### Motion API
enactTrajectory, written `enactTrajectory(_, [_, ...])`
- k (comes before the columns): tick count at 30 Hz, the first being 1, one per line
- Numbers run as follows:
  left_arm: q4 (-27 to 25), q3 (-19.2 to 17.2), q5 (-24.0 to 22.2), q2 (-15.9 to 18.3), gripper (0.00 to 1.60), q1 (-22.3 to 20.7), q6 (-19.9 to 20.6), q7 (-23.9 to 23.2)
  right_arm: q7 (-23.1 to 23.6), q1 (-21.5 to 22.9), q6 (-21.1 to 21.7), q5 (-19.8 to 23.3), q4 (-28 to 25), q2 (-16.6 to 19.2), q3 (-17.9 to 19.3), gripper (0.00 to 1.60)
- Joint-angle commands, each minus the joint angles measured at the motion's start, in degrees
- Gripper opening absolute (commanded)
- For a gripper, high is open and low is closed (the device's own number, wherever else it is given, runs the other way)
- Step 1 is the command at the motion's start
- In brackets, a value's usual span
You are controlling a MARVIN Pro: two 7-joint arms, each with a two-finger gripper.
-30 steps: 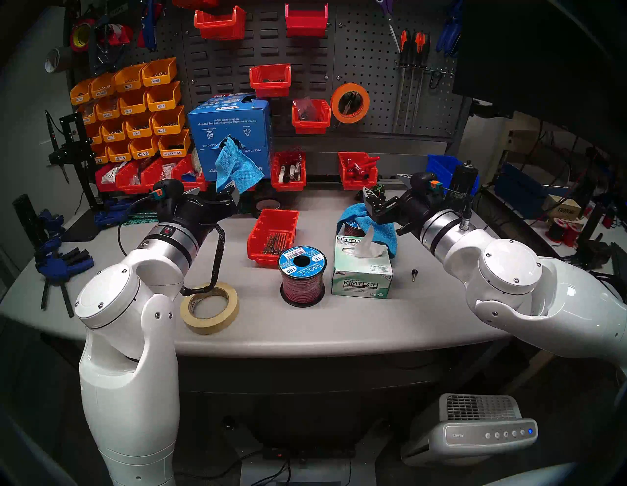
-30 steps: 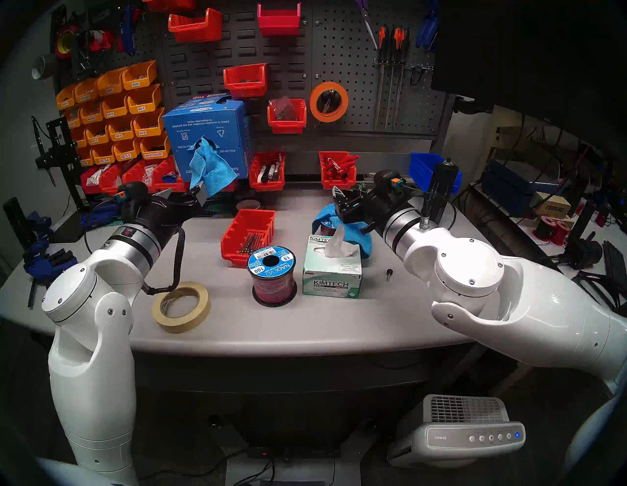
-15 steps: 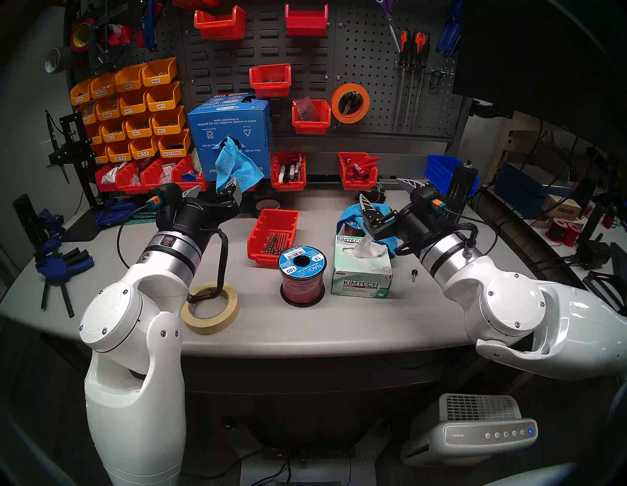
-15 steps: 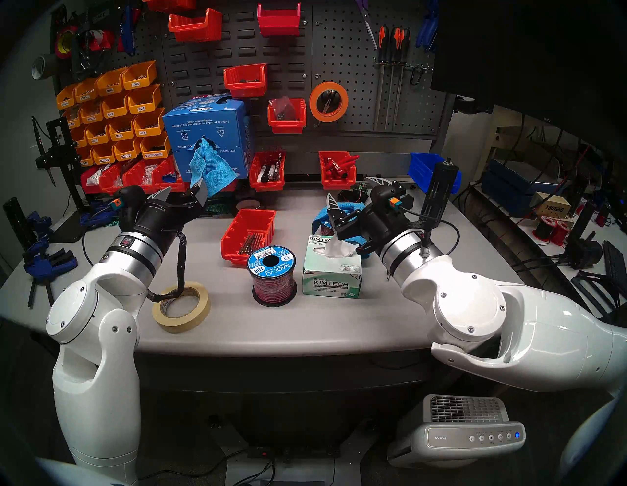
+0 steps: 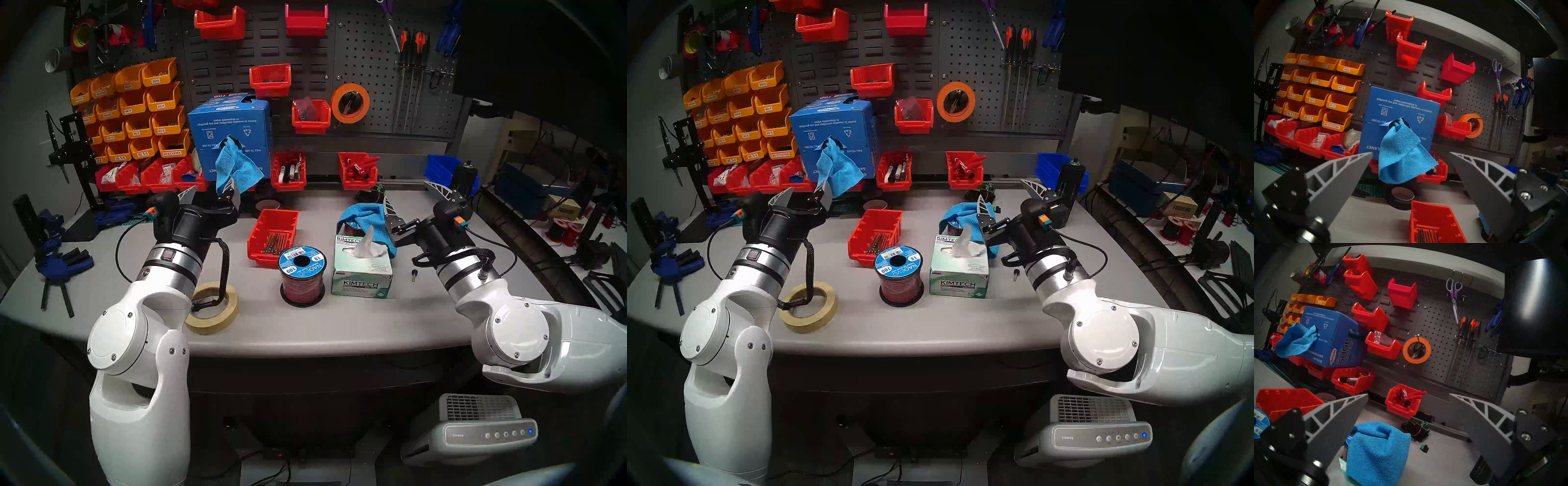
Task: Take out a shop towel
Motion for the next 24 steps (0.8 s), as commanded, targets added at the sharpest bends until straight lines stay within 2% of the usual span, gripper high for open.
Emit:
enactTrajectory(1, [-1.6, 0.5, 1.1, 0.1, 1.60, 1.5, -6.1, -1.3, -7.1, -1.7, -3.7, -5.8, -0.2, 2.6, -0.2, 1.60])
enactTrajectory(7, [-1.1, 1.1, 2.7, 0.2, 1.60, 3.1, -11.1, -2.4, -12.5, -3.2, -6.6, -10.9, 0.0, 3.1, -1.3, 1.60])
enactTrajectory(17, [1.0, 1.0, 5.0, -0.4, 1.60, 4.7, -20.0, -3.9, -20.9, -4.2, -11.0, -21.3, 3.3, -0.3, -1.8, 1.60])
enactTrajectory(20, [1.5, 0.7, 5.5, -0.8, 1.60, 4.8, -22.0, -4.4, -22.9, -4.3, -13.8, -23.1, 5.4, -2.0, -1.6, 1.60])
enactTrajectory(24, [2.6, 0.5, 5.9, -1.2, 1.60, 5.0, -25.6, -5.1, -23.8, -3.8, -18.7, -22.4, 8.6, -4.0, -1.0, 1.60])
